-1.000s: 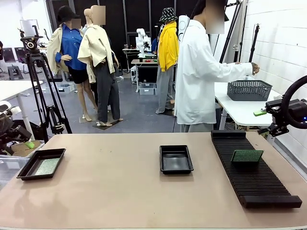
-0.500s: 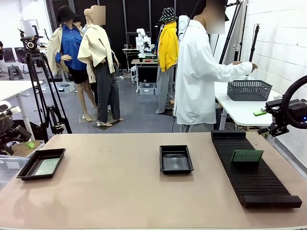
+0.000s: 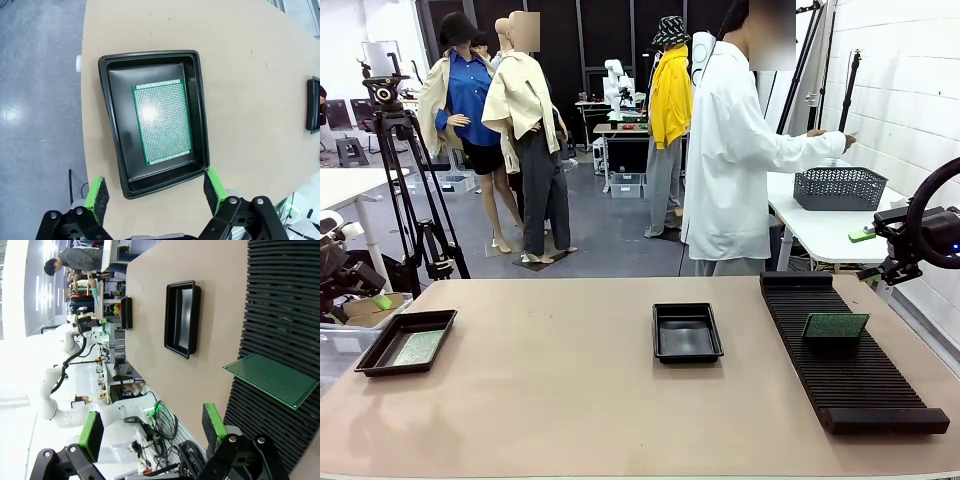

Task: Inspect and transfer BCBs to ESD trays.
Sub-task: Pick up the Blank PCB from the PCB Rack and place it in the right ESD tray.

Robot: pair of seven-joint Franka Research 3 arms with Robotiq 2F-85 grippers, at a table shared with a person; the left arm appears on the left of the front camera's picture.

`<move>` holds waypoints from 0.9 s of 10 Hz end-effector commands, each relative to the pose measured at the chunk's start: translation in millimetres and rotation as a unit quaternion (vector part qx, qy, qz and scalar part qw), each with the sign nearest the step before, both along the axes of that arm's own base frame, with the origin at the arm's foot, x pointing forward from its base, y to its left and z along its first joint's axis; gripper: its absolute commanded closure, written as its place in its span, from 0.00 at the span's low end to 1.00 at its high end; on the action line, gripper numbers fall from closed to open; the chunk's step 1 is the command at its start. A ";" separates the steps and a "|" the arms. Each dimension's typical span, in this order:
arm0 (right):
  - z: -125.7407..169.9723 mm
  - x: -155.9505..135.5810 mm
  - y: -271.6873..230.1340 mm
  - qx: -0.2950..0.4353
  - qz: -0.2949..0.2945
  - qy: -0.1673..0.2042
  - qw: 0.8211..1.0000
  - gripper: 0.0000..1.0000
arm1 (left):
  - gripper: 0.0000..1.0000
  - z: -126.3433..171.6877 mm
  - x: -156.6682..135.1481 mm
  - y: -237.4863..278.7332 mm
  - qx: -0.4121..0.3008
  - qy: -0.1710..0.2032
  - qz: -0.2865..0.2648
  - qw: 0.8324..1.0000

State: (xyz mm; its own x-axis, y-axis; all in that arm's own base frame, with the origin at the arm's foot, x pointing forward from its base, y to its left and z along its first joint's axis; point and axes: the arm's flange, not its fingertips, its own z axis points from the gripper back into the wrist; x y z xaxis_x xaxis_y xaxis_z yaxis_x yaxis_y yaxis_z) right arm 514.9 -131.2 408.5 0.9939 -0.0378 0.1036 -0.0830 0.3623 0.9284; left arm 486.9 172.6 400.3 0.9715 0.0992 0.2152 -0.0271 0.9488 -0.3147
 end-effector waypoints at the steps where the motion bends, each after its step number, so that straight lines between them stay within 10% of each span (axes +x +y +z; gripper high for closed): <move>1: 0.7 -0.5 2.7 -0.003 -0.005 0.005 1.000 0.00 | 0.00 1.4 0.6 1.5 0.000 -0.003 -0.001 1.000; 4: 0.7 -0.5 2.7 -0.003 -0.005 0.005 1.000 0.00 | 0.00 12.7 -3.2 8.2 -0.095 -0.012 -0.049 0.994; 9: 0.7 -0.5 2.7 -0.003 -0.005 0.005 1.000 0.00 | 0.00 11.2 -10.8 56.5 -0.334 -0.039 -0.181 0.924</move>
State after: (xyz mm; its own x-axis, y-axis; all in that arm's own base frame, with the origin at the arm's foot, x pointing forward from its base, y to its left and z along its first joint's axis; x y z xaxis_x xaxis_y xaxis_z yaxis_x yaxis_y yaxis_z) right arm 514.8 -131.4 408.5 0.9939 -0.0380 0.1036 -0.0829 0.3623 0.9284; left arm 461.8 208.5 419.6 0.9484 -0.0696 0.3093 0.2928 0.5661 -0.7706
